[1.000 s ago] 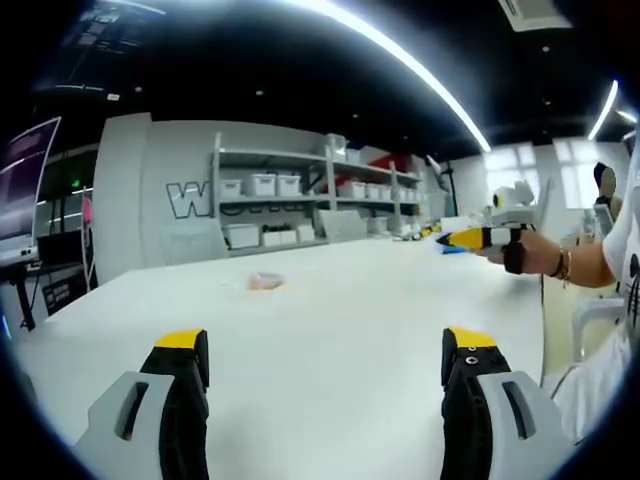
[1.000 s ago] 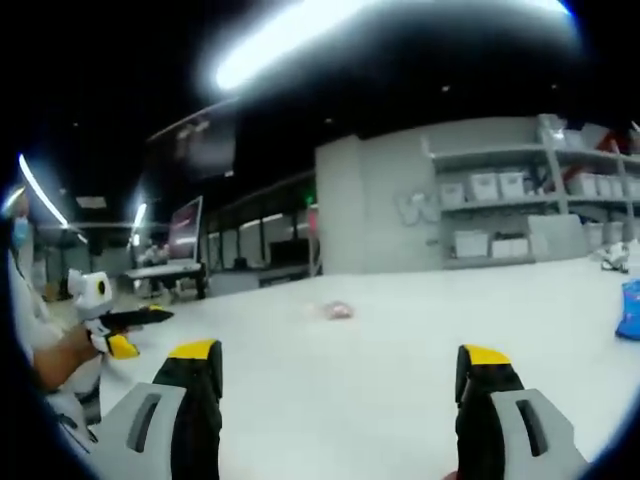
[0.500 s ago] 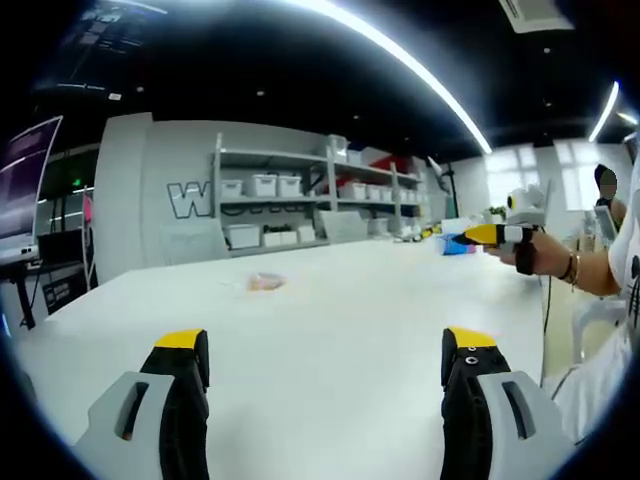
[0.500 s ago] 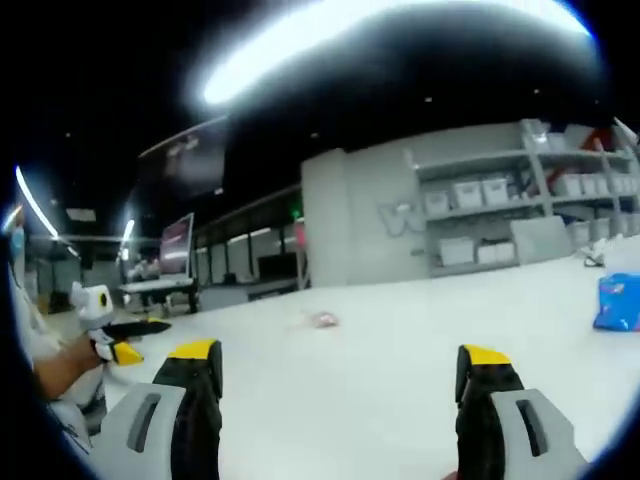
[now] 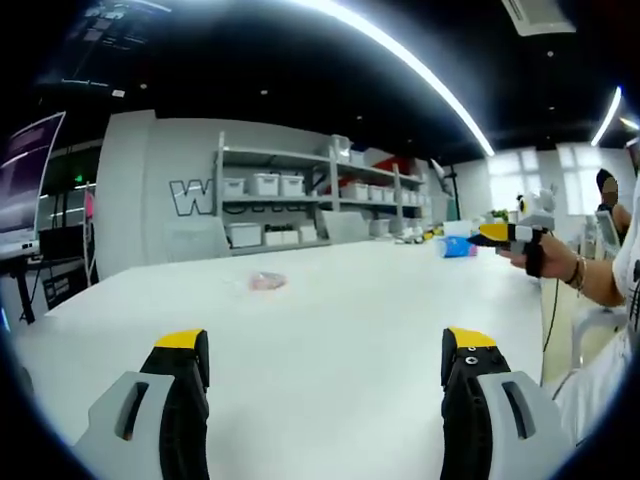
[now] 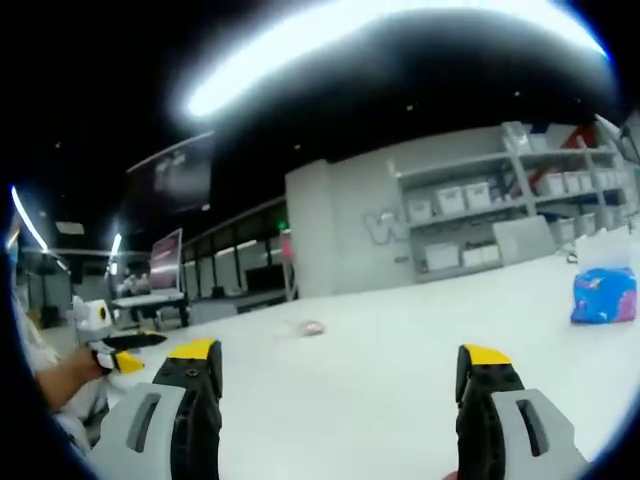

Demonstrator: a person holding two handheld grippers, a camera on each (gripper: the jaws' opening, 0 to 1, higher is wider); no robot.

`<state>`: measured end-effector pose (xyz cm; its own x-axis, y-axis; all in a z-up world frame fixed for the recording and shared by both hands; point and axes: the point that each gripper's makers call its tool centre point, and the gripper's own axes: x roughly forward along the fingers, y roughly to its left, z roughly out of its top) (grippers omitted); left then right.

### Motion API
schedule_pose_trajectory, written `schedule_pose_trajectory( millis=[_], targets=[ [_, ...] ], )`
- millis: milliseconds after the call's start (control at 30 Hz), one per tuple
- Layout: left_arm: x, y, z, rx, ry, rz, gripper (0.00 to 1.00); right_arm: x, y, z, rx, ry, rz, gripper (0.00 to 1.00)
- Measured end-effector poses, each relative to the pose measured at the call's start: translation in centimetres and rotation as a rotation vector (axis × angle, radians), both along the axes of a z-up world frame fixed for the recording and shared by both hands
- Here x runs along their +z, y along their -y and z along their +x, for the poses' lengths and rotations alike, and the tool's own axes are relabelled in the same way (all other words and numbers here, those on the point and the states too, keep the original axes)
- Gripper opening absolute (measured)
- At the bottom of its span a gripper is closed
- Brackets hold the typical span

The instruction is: Open the resealable bag by pulling the two sides of the seal apart until the entire bag opening is separated and visibly accessible.

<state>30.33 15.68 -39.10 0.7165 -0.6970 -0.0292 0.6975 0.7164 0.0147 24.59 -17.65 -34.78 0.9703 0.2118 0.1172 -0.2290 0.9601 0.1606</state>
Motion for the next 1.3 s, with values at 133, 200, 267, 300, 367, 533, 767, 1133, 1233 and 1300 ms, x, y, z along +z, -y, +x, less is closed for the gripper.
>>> schedule_pose_trajectory(
  millis=[133,200,267,300,367,533,767,1133,1233,1300],
  targets=[
    [0.5,-0.6,0.1,0.005,-0.01,-0.04,0.96,0.5,0.1,-0.4,-0.014,0.01,-0.01,0.99],
    [0.5,-0.8,0.2,0.017,-0.01,-0.038,0.96,0.6,-0.1,-0.6,-0.014,0.014,-0.013,0.99],
    [0.5,-1.1,0.2,0.025,-0.01,-0.037,0.95,0.9,-0.4,-0.8,-0.013,0.021,-0.014,0.99],
    [0.6,-1.2,0.2,0.028,-0.013,-0.037,0.95,0.9,-0.6,-0.9,-0.013,0.024,-0.015,0.99],
    [0.8,-1.4,0.1,0.041,-0.011,-0.022,0.95,1.0,-0.7,-1.0,-0.013,0.024,-0.013,0.99],
    [1.7,-2.0,0.0,0.077,0.023,0.005,0.94,1.1,-1.0,-0.9,-0.012,0.021,-0.008,0.99],
    [2.6,-2.2,-0.5,0.098,0.026,0.015,0.94,1.2,-0.9,-1.0,-0.02,0.02,-0.004,0.99],
    [2.3,-2.0,-1.0,0.115,0.008,0.059,0.95,0.7,0.2,-1.1,-0.048,-0.002,0.01,0.99],
    [2.3,-1.8,-1.0,0.11,0.004,0.06,0.95,0.9,0.3,-1.1,-0.049,0.002,0.02,0.99],
    [2.4,-1.5,-1.2,0.102,0.005,0.055,0.94,1.1,0.4,-1.1,-0.049,0.004,0.021,0.99]
  ],
)
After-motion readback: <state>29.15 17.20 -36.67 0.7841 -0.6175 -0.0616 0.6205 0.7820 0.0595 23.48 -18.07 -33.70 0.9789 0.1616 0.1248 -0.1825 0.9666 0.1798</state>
